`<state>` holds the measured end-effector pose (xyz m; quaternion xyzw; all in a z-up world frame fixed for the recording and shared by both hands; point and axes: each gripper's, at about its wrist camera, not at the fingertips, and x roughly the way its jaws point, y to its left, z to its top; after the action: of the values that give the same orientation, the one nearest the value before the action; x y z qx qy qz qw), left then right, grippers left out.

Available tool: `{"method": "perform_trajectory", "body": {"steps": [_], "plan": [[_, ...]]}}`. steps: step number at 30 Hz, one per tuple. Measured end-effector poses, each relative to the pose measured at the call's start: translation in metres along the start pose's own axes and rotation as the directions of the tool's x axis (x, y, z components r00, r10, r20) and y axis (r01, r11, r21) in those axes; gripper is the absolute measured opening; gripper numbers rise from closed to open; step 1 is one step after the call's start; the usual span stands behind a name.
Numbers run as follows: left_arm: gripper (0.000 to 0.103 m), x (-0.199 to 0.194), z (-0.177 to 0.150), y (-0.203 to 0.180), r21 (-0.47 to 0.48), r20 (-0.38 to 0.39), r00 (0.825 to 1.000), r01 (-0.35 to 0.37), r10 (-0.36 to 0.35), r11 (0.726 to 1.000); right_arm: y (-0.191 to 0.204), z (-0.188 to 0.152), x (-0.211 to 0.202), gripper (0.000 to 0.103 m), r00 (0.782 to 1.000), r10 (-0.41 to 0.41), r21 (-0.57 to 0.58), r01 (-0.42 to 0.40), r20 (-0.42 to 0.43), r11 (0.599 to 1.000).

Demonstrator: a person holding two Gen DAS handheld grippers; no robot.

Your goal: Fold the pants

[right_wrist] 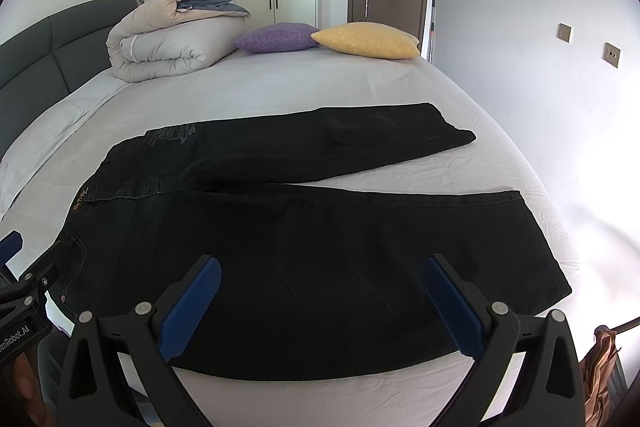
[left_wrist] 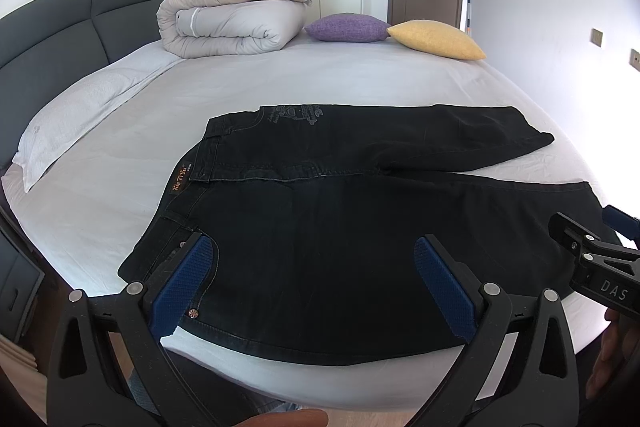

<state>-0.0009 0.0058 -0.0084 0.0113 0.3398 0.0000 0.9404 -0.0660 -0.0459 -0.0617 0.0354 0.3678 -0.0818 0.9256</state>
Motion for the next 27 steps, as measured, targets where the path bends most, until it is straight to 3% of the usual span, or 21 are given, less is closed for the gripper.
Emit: {"method": "perform_trajectory", "body": {"steps": [27], "plan": [[0.103, 0.0027, -0.0037, 0.0025, 0.003, -0.007, 1.0, 0.003, -0.003, 1.0, 0.0038, -0.0072, 0.0012, 0.103, 1.0, 0.003, -0.003, -0.003, -0.005, 1.0]]}}
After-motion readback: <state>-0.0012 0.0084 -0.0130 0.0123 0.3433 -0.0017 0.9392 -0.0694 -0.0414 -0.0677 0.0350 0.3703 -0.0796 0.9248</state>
